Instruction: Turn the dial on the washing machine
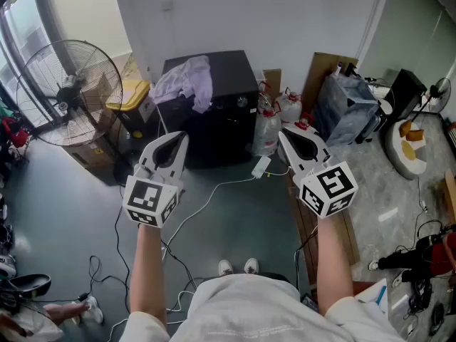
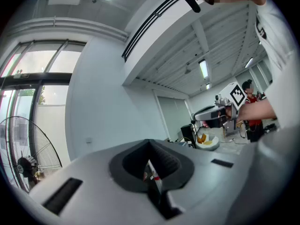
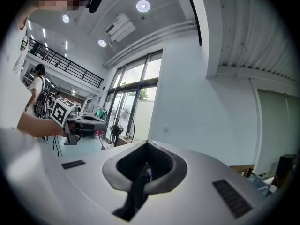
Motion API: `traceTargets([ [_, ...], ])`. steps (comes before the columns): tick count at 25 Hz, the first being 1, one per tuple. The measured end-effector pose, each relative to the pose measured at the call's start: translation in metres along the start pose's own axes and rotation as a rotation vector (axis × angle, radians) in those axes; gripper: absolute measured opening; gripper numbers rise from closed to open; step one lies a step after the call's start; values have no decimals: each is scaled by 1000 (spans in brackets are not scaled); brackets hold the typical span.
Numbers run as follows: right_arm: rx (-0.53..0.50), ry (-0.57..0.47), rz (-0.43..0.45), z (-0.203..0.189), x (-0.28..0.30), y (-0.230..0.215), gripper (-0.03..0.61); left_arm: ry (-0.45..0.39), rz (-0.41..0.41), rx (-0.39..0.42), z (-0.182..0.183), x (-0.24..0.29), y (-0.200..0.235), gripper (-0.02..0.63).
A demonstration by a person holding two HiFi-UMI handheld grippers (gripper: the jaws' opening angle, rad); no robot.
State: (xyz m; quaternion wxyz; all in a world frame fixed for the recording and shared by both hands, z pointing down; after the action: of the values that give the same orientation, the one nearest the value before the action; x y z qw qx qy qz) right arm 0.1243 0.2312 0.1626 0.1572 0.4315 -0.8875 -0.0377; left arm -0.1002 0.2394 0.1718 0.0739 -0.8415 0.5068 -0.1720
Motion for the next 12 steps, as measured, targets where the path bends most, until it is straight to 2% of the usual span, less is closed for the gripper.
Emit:
traceTargets([
  [12,47,1,-13,-3,8,21,12,8,-10,-17,-24,-8,18,14],
])
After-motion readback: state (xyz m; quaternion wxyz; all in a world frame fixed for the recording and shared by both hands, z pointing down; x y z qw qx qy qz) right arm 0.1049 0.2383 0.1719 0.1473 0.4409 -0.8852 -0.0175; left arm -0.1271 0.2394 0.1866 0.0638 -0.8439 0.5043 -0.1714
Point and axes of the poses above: the fingertips, and each gripper's own axes: x forward along the fingers, y to its left, z out of its top, the point moved 2 cm from there along -x, backward along the fingers, and after that the axes turned 14 degrees about y, right-handed, at the moved point
